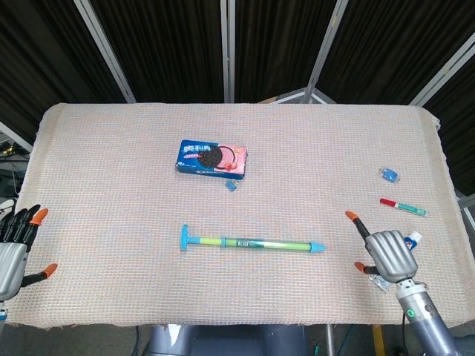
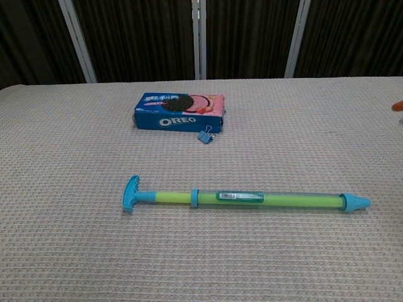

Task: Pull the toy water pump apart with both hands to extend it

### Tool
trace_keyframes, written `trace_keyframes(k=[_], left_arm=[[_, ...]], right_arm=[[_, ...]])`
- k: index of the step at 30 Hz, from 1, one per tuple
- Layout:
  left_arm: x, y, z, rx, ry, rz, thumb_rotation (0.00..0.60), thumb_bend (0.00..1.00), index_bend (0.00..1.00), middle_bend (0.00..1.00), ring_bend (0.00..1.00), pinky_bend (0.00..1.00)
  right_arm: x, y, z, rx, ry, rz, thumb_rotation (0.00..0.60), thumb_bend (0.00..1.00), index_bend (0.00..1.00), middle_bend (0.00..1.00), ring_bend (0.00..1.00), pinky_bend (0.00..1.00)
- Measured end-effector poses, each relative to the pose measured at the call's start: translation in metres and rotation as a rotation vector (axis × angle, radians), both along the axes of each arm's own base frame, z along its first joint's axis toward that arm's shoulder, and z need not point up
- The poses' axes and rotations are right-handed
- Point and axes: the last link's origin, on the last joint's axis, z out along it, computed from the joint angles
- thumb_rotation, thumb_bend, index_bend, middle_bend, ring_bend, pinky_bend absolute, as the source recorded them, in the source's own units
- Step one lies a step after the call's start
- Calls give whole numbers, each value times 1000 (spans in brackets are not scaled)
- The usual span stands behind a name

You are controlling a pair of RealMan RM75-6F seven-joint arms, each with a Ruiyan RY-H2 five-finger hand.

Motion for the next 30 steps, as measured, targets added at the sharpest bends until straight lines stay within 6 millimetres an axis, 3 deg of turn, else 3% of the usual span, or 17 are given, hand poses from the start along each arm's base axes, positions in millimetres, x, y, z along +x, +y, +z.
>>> trace_keyframes(k=[8,17,23,30], left_arm=[[-8,11,-10,-22,31,43,600,0,0,0,0,0],[-13,16,-16,-37,49,65,600,0,0,0,0,0],[-15,18,-18,-42,58,75,600,0,0,0,0,0],[-14,17,-19,-46,61,73,600,0,0,0,0,0]], right_arm=[[24,-35,-55,242,-88,-94,600,65,231,1000,1000,1000],[59,-51,-110,320,-146,-121,600,167,277,1000,1000,1000],[73,-55,-128,300,-135,-99,600,201,313,1000,1000,1000],[75,-58,-138,260,-104,-66,600,203,349,1000,1000,1000]])
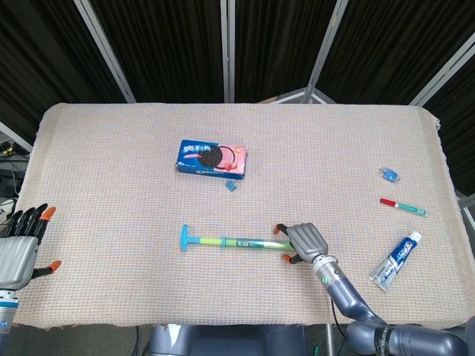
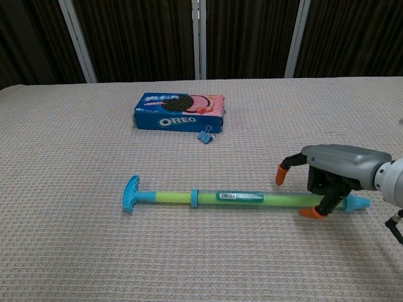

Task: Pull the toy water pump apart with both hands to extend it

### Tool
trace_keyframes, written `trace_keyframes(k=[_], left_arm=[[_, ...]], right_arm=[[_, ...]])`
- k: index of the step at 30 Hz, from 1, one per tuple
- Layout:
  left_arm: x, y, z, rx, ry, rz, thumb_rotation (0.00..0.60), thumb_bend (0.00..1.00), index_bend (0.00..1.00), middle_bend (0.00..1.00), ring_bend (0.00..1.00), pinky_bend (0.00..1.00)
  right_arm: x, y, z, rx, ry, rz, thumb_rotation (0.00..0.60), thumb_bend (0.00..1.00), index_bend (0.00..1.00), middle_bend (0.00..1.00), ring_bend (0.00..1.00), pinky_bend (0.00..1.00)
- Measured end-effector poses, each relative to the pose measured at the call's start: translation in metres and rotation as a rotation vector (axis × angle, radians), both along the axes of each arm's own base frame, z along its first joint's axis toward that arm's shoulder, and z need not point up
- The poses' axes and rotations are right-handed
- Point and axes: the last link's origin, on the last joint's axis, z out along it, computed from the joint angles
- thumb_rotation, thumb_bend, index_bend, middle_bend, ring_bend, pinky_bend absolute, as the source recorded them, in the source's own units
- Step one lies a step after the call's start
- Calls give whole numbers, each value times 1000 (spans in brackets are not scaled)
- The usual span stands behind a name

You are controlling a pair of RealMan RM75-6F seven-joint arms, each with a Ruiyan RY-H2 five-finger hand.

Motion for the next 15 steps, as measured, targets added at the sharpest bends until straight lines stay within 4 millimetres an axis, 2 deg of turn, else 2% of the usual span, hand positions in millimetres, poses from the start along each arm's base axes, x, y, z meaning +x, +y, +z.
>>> trace_keyframes(k=[15], left_arm=[[0,0,-2,-11,2,3,600,0,0,0,0,0]], right_arm=[[-3,3,-8,-23,17,17,600,217,393,1000,1000,1000]])
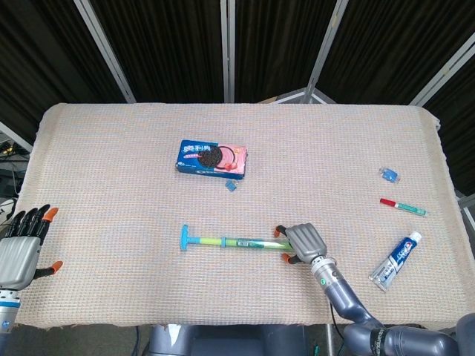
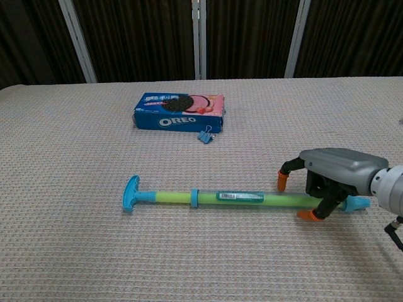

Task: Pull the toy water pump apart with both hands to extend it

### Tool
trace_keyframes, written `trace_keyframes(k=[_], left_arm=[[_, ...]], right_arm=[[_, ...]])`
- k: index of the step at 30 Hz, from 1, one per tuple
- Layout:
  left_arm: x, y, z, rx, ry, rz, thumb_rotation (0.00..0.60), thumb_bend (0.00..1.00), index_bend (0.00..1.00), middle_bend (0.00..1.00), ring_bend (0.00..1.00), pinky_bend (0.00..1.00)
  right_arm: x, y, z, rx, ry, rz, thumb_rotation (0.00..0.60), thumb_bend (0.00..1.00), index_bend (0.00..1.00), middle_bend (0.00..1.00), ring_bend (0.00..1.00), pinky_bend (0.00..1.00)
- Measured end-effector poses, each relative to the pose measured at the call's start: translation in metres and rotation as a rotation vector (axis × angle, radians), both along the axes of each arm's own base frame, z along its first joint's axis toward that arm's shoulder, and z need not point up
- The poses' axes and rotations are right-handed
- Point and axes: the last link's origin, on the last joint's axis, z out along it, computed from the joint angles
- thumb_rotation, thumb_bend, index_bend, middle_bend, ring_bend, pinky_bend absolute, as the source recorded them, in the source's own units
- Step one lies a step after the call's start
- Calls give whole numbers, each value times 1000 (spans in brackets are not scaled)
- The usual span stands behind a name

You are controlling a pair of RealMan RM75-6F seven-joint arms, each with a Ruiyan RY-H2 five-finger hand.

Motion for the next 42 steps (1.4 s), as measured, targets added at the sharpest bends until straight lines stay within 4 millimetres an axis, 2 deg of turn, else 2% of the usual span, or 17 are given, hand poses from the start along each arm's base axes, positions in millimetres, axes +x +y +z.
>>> trace_keyframes(k=[4,8,13,18,19,21,23,25,26,29,33,38,42], left_arm=[[0,0,0,-3,0,1,600,0,0,0,0,0],[0,0,-1,-5,2,2,600,0,0,0,0,0],[0,1,-2,-8,3,5,600,0,0,0,0,0],[-1,2,-5,-19,5,5,600,0,0,0,0,0],[0,4,-6,-23,4,2,600,0,0,17,16,25],[2,7,-10,-32,3,-6,600,0,0,150,137,143],[5,14,-15,-43,3,-28,600,14,0,397,381,377],[10,21,-22,-60,1,-52,600,35,21,543,532,570],[12,23,-25,-71,-2,-61,600,60,53,605,592,668],[23,37,-42,-128,-17,-113,600,131,163,715,696,853],[48,60,-71,-195,-38,-222,600,165,217,788,758,953],[80,82,-112,-277,-77,-307,600,200,300,807,770,974],[98,91,-137,-329,-109,-321,600,226,329,807,770,974]], right_arm=[[-1,0,-1,-5,6,1,600,222,430,1000,1000,1000],[-3,-1,-2,-7,13,5,600,257,553,1000,1000,1000],[-3,-1,-4,-17,16,13,600,408,640,1000,1000,1000],[-3,-1,-4,-20,6,4,600,529,659,1000,1000,1000],[-3,-1,-3,-20,3,3,600,543,662,1000,1000,1000],[-2,-1,-2,-19,-2,0,600,552,664,1000,1000,1000],[-1,-1,-2,-18,-2,-2,600,561,665,1000,1000,1000],[-1,-1,-1,-18,-1,-3,600,569,665,1000,1000,1000],[0,-1,-1,-17,-1,-3,600,572,666,1000,1000,1000],[3,-2,0,-16,-1,-10,600,572,666,1000,1000,1000],[7,-5,1,-16,-3,-17,600,575,669,1000,1000,1000],[12,-8,0,-18,6,-33,600,575,672,1000,1000,1000],[15,-10,-2,-19,17,-47,600,576,673,1000,1000,1000]])
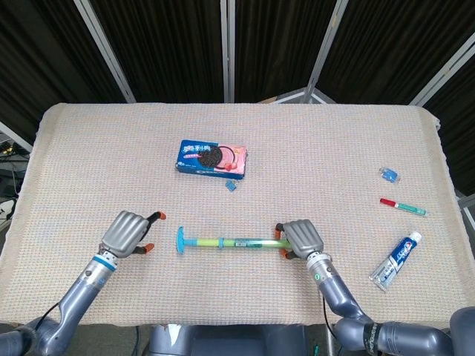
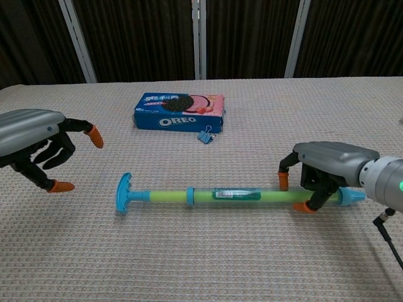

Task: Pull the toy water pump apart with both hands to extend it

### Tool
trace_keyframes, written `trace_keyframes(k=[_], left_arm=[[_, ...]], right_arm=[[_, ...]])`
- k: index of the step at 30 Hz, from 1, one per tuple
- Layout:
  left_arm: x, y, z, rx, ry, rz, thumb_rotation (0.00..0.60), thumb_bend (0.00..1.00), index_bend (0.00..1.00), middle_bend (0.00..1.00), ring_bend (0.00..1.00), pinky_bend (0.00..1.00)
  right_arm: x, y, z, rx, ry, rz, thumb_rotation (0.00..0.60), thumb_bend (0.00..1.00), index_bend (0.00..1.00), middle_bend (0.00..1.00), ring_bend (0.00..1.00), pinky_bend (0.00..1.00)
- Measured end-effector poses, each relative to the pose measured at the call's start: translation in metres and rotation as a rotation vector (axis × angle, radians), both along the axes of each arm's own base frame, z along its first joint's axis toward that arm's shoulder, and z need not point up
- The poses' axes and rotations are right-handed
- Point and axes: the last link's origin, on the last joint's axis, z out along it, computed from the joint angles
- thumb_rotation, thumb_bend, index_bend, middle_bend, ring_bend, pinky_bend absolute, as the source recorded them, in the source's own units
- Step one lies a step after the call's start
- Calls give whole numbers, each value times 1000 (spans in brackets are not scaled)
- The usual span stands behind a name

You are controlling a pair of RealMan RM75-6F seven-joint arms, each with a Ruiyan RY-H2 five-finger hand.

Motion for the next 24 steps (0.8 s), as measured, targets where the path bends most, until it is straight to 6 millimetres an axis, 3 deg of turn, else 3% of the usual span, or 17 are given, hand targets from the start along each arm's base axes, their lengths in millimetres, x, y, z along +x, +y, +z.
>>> trace_keyframes(k=[4,10,24], left_arm=[[13,5,-23,-44,-27,-1,600,228,331,807,770,974],[24,10,-51,-89,-65,17,600,312,350,807,770,974],[30,11,-71,-146,-82,48,600,325,406,807,770,974]], right_arm=[[3,-1,-1,-2,13,-7,600,577,673,1000,1000,1000],[8,-1,-4,-3,36,-12,600,577,674,1000,1000,1000],[13,0,-7,-6,47,-6,600,580,676,1000,1000,1000]])
